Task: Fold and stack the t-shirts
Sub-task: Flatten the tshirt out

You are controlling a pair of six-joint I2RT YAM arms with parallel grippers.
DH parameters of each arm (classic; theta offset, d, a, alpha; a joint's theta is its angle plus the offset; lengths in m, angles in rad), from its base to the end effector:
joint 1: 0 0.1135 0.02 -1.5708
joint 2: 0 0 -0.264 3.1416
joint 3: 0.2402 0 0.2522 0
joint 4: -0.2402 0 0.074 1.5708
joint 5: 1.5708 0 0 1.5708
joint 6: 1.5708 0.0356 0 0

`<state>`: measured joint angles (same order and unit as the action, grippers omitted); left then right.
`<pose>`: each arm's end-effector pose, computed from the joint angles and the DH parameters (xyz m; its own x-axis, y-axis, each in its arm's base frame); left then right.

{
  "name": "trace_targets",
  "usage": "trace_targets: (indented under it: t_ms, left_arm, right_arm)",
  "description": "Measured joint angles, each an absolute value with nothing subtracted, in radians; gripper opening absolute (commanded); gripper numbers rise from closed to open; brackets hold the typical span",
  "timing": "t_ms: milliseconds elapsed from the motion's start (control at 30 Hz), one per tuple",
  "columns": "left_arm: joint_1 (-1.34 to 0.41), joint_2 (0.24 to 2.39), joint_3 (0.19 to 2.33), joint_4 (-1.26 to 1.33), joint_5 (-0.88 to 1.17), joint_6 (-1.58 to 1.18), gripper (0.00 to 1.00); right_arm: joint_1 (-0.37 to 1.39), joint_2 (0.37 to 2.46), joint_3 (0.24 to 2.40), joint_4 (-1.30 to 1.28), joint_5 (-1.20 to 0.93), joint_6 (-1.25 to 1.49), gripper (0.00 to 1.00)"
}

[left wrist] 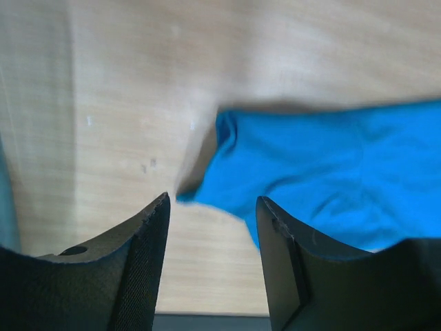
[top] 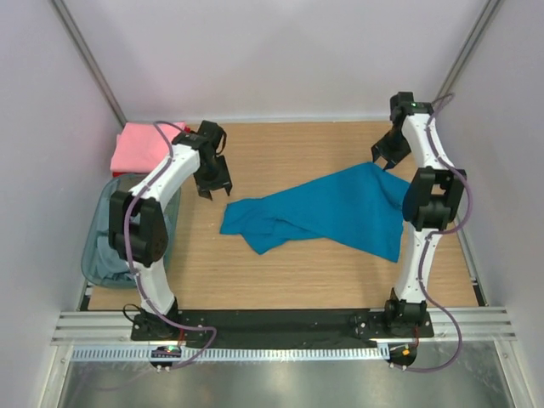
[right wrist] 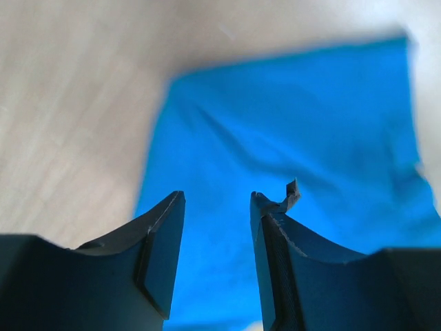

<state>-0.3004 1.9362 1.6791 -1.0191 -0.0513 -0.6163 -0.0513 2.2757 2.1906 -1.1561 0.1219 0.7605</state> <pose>0.3810 -0.1161 0.2510 -0.9085 -0.3229 -0.2653 -0.2988 0.9457 -0.1278 0.4748 -0.0287 0.2501 -0.6224 0.7170 -0.3138 0.7167 0.6833 0.1397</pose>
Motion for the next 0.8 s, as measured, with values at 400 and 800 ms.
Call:
trace_targets:
  t_ms: [400, 800]
  left_arm:
    - [-0.347, 1.675, 1.179, -0.856, 0.102, -0.617, 0.51]
    - [-0.279, 1.678, 1.087, -0.652, 0.152, -0.519, 0.52]
  right_arm:
    - [-0.061, 1.736, 1.462, -1.312, 0.105, 0.995, 0.47]
    - [-0.129, 1.498, 1.04, -1.217, 0.086, 1.052, 0.46]
